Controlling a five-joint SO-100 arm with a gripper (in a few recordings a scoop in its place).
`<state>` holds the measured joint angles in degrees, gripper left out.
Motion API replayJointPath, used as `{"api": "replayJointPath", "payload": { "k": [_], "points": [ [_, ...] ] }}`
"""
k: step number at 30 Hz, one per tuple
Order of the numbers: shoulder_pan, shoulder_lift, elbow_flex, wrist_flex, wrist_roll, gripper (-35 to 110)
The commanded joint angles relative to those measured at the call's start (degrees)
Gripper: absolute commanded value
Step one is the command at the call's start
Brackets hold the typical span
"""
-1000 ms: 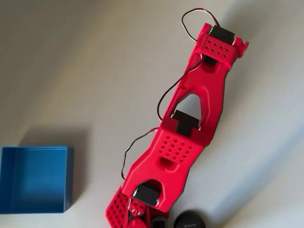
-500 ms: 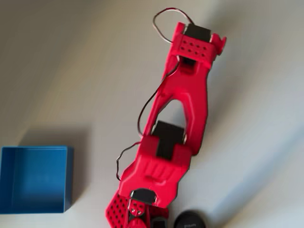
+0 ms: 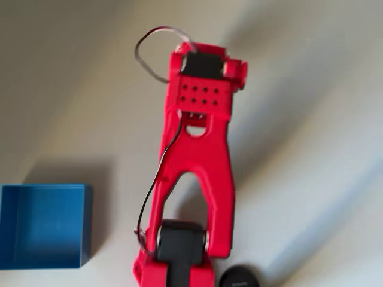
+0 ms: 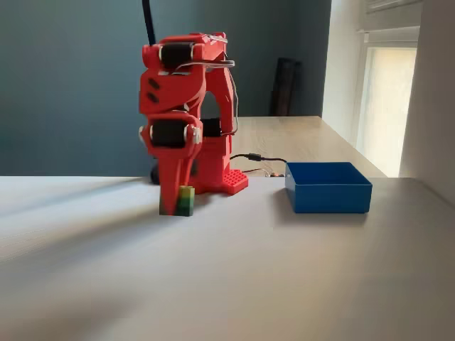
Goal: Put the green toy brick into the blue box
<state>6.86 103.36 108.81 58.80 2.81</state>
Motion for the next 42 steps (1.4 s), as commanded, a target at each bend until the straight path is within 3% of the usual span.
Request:
{"api": "replayJointPath", "payload": {
  "k": [1, 20, 42],
  "points": [
    [-4.22, 12.04, 4.39, 0.97, -0.88, 0],
    [-39.11, 20.74, 9.14, 6.59, 4.22, 0],
    [-68.91, 20.30, 9.23, 10.55, 13.89, 0]
  ]
}}
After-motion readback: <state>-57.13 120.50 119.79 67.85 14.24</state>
